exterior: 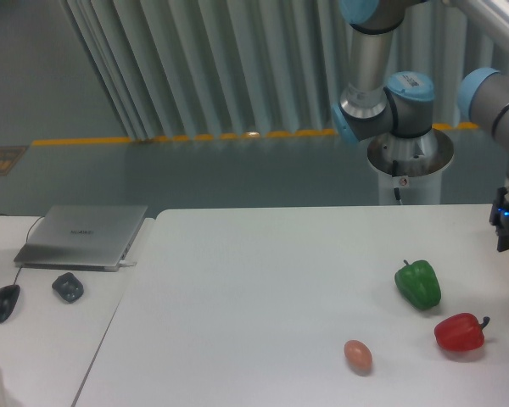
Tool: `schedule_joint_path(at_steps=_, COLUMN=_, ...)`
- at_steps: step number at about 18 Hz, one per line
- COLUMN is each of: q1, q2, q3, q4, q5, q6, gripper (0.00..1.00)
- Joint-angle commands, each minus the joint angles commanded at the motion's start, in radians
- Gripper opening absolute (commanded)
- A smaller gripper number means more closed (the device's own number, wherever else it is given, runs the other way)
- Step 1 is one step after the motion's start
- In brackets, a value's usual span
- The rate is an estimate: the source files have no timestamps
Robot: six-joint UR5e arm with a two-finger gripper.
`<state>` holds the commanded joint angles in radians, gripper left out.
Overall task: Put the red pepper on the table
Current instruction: 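Open the gripper and lift it away from the red pepper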
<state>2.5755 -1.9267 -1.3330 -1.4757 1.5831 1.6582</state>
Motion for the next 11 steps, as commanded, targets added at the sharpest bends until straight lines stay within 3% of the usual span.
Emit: schedule_joint_path(at_steps=11, q1=0.0, q2=-0.006, q3=-0.02, q4=0.009, q5=-0.008, q6=0.0, gripper=1.0)
